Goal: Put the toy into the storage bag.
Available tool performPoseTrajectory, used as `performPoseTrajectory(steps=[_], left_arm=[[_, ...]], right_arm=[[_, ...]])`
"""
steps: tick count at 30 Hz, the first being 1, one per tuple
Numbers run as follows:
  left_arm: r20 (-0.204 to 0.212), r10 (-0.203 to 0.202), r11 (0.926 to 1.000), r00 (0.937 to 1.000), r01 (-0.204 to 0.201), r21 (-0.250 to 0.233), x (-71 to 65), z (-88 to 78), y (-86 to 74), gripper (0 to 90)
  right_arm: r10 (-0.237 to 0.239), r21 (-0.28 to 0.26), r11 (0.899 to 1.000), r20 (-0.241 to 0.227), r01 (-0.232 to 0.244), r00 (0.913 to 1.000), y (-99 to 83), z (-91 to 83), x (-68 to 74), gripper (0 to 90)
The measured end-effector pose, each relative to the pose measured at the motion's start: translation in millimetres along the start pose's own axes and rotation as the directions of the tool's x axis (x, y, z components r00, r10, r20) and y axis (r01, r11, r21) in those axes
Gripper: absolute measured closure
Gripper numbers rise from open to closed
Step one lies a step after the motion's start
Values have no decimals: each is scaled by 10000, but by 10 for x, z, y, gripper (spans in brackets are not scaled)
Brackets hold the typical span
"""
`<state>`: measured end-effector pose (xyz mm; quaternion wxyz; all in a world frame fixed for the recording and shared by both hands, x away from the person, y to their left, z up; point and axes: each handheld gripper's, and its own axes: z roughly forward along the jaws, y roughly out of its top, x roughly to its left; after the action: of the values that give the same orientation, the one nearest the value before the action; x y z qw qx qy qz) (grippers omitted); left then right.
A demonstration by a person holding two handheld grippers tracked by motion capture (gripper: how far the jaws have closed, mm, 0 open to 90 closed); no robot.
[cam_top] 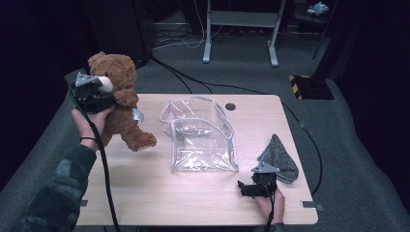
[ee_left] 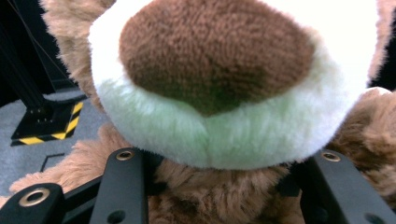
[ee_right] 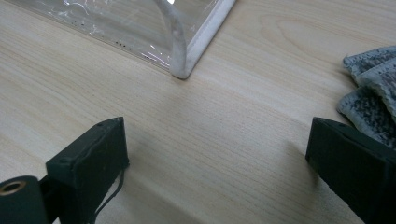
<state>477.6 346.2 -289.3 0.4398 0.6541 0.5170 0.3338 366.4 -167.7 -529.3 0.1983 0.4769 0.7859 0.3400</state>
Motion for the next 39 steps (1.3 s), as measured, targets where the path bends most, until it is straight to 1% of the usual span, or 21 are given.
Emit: performPoseTrajectory(steps=[2,4,5,10,15,17,23,26,28,31,35,36,39], left_arm=[[-62,78,10000,10000,-78,-58,-22,5,61,507],[-87,52,9999,9999,-53,-144,-39,-3,118,506],[-128,109,9997,9999,-111,-194,-46,-5,148,506],[-298,310,9987,9991,-322,-387,-85,-1,285,504],[-380,280,9978,9989,-302,-586,-116,26,397,501],[-441,344,9970,9984,-373,-672,-134,35,442,501],[-498,395,9952,9980,-437,-872,-218,92,579,499],[-469,503,9942,9976,-545,-927,-279,154,651,498],[-445,547,9932,9975,-590,-1001,-317,192,686,498],[-368,571,9926,9977,-607,-1051,-395,274,744,497],[-184,645,9906,9977,-662,-1195,-500,363,802,496],[-140,744,9896,9971,-756,-1222,-533,391,820,496],[-50,789,9891,9969,-789,-1244,-612,460,854,495]], right_arm=[[-26,9,10000,13,26,10000,0,0,-3,48],[0,9,10000,-17,0,10000,0,-1,0,48],[38,-4,10000,41,-38,10000,1,2,3,48],[44,-5,10000,45,-44,10000,1,3,4,47],[39,-5,10000,43,-39,10000,1,3,4,46],[27,-5,10000,36,-27,10000,1,4,3,45],[25,-3,10000,33,-25,10000,1,4,4,44],[36,1,10000,36,-36,10000,2,4,5,43],[-90,41,10000,-21,90,10000,-1,0,-3,43],[-3,8,10000,22,3,10000,1,3,3,43],[-15,15,10000,15,15,10000,1,3,2,43],[-12,16,10000,14,12,10000,1,2,2,43],[30,-3,10000,33,-30,10000,1,4,5,43]])
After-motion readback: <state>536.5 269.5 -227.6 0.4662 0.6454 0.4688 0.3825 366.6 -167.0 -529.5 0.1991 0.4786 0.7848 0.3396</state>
